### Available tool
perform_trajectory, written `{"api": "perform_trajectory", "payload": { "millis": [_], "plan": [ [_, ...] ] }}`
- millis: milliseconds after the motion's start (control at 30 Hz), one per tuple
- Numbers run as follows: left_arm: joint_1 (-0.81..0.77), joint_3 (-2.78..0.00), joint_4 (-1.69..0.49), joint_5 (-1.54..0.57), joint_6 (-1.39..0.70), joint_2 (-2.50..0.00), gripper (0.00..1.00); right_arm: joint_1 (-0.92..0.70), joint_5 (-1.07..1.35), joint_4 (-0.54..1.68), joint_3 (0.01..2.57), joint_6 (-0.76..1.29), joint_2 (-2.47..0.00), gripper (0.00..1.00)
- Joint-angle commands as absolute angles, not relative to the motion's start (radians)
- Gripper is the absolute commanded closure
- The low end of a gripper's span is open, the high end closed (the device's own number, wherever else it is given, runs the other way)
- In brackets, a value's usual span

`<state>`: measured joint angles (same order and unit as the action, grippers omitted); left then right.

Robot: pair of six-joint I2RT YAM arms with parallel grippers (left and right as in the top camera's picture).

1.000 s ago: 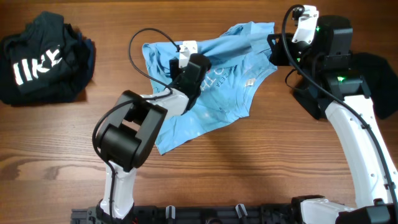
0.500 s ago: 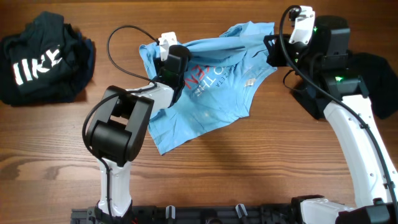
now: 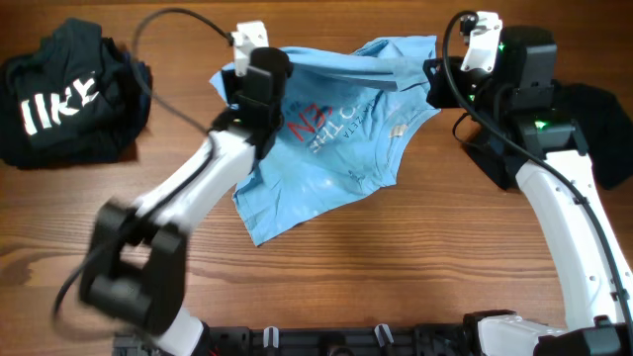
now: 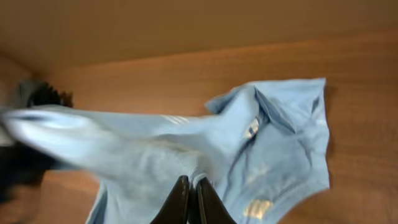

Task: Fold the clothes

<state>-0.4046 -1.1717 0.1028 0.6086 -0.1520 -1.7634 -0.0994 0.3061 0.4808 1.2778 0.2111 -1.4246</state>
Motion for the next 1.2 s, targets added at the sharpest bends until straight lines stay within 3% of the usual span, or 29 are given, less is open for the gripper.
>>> {"api": "perform_trajectory", "payload": {
  "millis": [0, 267, 500, 833, 1167],
  "plan": [
    [-0.402, -1.178, -0.022, 0.6, -0.139, -1.534, 0.96, -0.092, 0.26, 0.539, 1.379, 0.152, -1.367, 0.96],
    [-0.402, -1.179, -0.201, 0.481, -0.139, -1.226, 0.96, -0.092, 0.209, 0.757, 1.579, 0.106, -1.288, 0.96],
    [-0.417, -1.243, -0.344, 0.308, -0.199, -1.107, 0.96, -0.092, 0.199, 0.92, 1.74, 0.104, -1.234, 0.96],
    [-0.567, -1.771, -0.946, 0.303, -0.279, -1.193, 0.96, -0.092, 0.133, 1.213, 1.988, 0.105, -1.182, 0.96],
    [-0.686, -2.049, -1.244, 0.299, -0.328, -1.314, 0.96, -0.092, 0.101, 1.42, 2.146, 0.105, -1.182, 0.96]
  ]
}}
